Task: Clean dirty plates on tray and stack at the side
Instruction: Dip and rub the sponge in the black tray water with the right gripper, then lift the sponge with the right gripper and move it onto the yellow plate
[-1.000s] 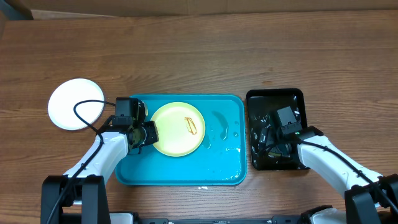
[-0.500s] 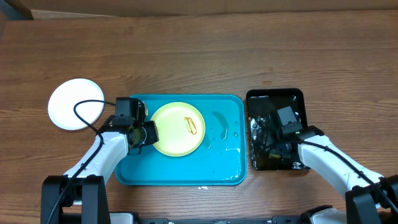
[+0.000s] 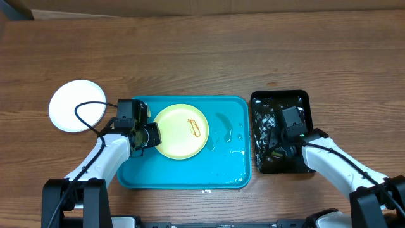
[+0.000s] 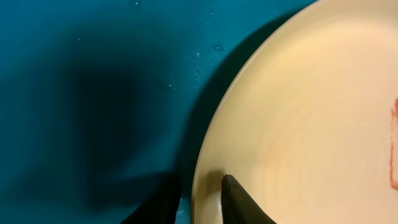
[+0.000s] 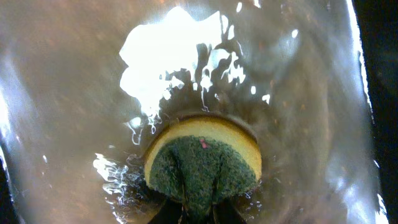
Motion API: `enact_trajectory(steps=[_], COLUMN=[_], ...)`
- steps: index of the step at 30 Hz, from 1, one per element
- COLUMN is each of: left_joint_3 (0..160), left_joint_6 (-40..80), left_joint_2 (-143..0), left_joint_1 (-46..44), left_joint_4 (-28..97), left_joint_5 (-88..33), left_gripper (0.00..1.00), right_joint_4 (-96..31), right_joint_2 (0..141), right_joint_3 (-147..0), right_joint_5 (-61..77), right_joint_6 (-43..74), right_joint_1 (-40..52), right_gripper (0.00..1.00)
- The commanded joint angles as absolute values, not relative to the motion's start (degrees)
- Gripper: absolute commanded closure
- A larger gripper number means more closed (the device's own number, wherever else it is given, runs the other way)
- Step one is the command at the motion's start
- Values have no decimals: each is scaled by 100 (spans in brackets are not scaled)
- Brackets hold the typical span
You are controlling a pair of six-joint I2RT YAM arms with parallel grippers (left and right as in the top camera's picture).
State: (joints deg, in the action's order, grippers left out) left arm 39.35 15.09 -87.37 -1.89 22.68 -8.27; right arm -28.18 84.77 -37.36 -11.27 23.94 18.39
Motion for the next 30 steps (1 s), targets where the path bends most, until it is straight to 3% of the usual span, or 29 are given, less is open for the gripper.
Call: enact_trajectory(steps=[1,6,9,11,13,30], left_joint_3=[3841,3841,3841,3841,3841,3841], left_joint_6=[1549,1549,1549,1549,1549,1848], left_joint_2=[-8774,-8774,-8774,-8774,-8774,-8774], left_joint_1=[-228,-228,-228,-228,-228,-228], left_joint_4=[2309,2261,2226,2224,2226,2200], left_joint_5=[-749,-749,-749,-749,-749,-751], left_gripper=[75,71,70,78,95,96], right_joint_4=[-3173,-4200,-4235,-4329,-4386,-4528], right_joint_2=[8263,7911,7878,7905,7905,8012], right_joint_3=[-4200,-4831,-4816,-4812,-4805,-5360], right_joint_5=[-1243,-1243,-1245,-1243,-1243,-888], right_joint_6=[2351,2314,1439,1306,1347,1315], right_joint_1=[1824,1824,1820,1820,1820,1820], right_gripper=[97,96,96,96,96,96])
